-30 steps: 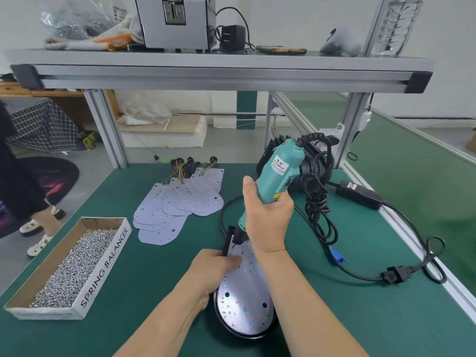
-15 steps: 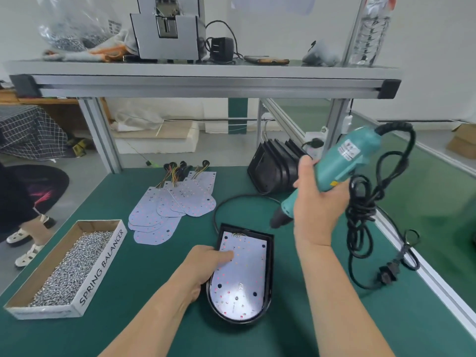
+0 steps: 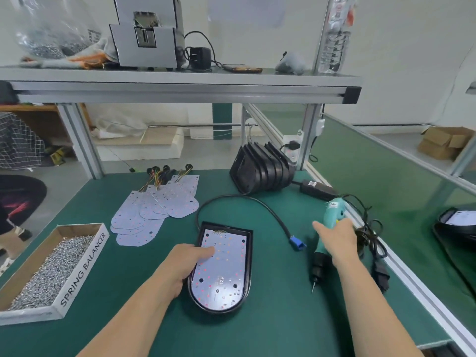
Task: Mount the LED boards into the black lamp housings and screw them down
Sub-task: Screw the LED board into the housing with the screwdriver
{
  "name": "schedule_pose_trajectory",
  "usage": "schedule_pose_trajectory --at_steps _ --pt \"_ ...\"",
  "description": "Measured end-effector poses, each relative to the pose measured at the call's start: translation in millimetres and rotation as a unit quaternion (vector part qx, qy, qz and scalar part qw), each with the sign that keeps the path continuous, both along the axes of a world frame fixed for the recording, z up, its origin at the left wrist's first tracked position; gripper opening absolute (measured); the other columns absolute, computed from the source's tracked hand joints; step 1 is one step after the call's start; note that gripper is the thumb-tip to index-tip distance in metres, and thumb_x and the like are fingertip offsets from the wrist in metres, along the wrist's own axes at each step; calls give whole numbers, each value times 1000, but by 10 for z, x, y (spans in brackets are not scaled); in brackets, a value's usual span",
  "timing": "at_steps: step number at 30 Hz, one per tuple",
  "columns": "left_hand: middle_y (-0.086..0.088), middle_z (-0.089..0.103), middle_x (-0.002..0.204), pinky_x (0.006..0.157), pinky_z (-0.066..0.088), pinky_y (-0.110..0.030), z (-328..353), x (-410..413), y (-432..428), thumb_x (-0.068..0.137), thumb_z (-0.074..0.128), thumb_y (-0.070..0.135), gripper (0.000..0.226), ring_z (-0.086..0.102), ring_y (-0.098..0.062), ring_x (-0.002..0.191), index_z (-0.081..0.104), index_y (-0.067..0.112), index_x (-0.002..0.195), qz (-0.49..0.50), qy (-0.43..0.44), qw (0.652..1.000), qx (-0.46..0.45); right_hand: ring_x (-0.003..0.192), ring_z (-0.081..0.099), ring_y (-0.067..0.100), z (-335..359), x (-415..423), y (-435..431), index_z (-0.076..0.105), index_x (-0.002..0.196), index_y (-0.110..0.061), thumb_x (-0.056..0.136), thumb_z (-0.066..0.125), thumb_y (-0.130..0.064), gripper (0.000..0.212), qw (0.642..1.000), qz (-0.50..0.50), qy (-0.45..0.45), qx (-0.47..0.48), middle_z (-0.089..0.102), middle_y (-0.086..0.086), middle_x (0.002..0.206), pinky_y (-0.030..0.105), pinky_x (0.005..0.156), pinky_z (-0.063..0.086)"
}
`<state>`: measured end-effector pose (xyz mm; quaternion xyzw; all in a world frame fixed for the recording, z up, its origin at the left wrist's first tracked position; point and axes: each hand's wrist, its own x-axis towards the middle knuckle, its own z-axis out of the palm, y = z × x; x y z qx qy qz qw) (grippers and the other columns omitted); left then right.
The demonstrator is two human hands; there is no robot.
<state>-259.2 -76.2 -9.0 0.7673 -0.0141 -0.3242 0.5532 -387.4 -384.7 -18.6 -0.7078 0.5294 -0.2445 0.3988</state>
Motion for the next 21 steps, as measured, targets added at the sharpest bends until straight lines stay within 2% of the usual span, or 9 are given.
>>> schedule_pose_trajectory --at_steps 3,5,8,11,14,16,18,19,21 --pt "-13 78 89 86 58 -41 5 -22 26 87 75 21 30 75 -33 87 72 -5 102 4 -1 1000 -18 98 52 36 -19 42 104 48 111 -1 80 80 -29 52 994 7 84 -72 54 21 120 42 80 47" --pt "-12 78 90 87 58 -39 3 -42 37 89 73 25 31 75 -31 87 73 -3 102 9 -3 1000 -29 116 47 39 32 107 195 51 123 -2 78 81 -25 58 966 -2 148 -212 49 20 129 47 94 44" --pt "-13 78 92 90 57 -42 0 -62 28 90 73 25 32 75 -32 89 73 -4 103 24 -8 999 -36 121 46 37 128 314 406 55 125 -6 89 70 -27 44 922 118 172 -325 52 16 130 44 101 40" --pt "-15 77 94 95 55 -48 -2 -76 22 90 72 22 33 73 -35 93 71 -7 105 40 -10 999 -33 121 50 35 134 482 656 47 126 -6 97 59 -21 35 909 228 257 -237 52 15 131 41 98 44" --pt "-13 78 91 94 55 -47 -45 -71 34 91 71 22 29 74 -33 91 71 -4 101 57 -15 998 -36 110 60 34 207 477 779 54 112 -5 91 52 -5 21 896 284 291 -177 59 15 119 35 86 48" --pt "-8 78 87 86 57 -39 -85 -62 19 92 70 24 25 74 -29 87 73 0 98 73 -18 996 -50 84 65 24 250 421 859 59 92 -8 85 53 0 13 907 346 226 -79 68 7 89 23 65 48" --pt "-4 78 84 76 55 -32 -121 -59 -25 94 68 25 22 74 -25 84 73 3 97 87 -13 994 -69 53 60 11 233 335 1017 54 85 -12 85 50 8 20 920 369 91 93 64 0 62 19 45 39" --pt "-2 78 84 76 55 -31 -122 -73 -56 95 67 26 22 74 -23 85 73 5 97 90 -10 993 -75 46 58 8 227 283 1090 51 87 -12 89 48 9 21 916 357 16 183 63 -2 59 18 42 38" --pt "-1 79 86 86 55 -36 -126 -112 -123 94 68 29 22 73 -24 88 73 7 97 85 -14 993 -78 47 56 7 211 190 1146 50 89 -13 100 50 -7 13 897 346 -77 263 61 -5 58 19 44 42"
